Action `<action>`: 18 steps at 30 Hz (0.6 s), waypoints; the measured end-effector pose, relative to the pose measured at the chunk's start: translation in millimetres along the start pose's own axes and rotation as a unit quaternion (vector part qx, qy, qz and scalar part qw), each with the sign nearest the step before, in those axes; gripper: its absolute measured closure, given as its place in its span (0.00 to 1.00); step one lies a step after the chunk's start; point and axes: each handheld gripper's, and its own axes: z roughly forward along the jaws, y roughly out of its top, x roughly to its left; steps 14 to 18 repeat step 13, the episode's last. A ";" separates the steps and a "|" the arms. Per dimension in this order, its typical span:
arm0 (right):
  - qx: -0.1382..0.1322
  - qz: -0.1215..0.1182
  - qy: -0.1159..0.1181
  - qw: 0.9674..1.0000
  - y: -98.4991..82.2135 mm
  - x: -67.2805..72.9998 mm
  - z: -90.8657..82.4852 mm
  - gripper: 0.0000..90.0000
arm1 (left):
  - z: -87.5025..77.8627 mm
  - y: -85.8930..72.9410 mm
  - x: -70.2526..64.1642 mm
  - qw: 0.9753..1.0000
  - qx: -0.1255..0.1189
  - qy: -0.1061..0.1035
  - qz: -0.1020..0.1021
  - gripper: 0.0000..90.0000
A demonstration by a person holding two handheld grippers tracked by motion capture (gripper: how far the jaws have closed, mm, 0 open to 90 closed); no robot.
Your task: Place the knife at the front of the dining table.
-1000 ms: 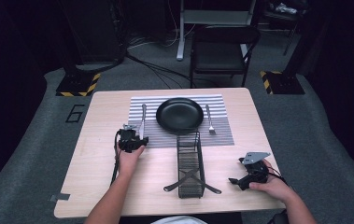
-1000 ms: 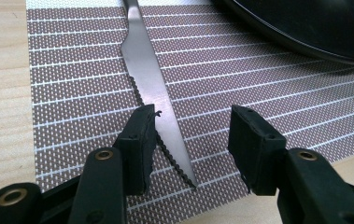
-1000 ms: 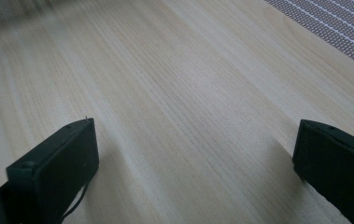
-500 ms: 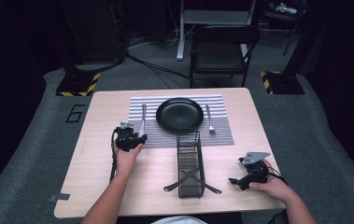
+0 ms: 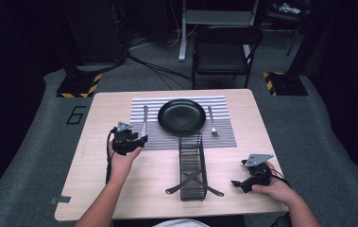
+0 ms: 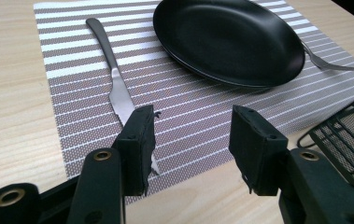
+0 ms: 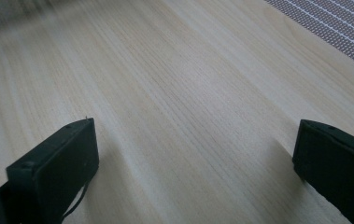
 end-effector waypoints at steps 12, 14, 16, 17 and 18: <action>0.000 0.001 0.000 1.000 0.0 0.1 0.0 0.00 | -10.2 -35.4 11.3 1.000 0.018 0.006 0.023 0.46; 0.000 0.001 0.000 1.000 0.0 0.1 0.1 0.00 | -10.3 -40.4 13.9 0.999 0.020 0.010 0.027 0.46; 0.000 0.001 0.000 1.000 0.0 0.1 0.1 0.00 | -10.3 -40.4 13.9 0.999 0.020 0.010 0.027 0.46; 0.000 0.001 0.000 1.000 0.0 0.1 0.1 0.00 | -10.3 -40.4 13.9 0.999 0.020 0.010 0.027 0.46; 0.000 0.001 0.000 1.000 0.0 0.1 0.1 0.00 | -10.3 -40.4 13.9 0.999 0.020 0.010 0.027 0.46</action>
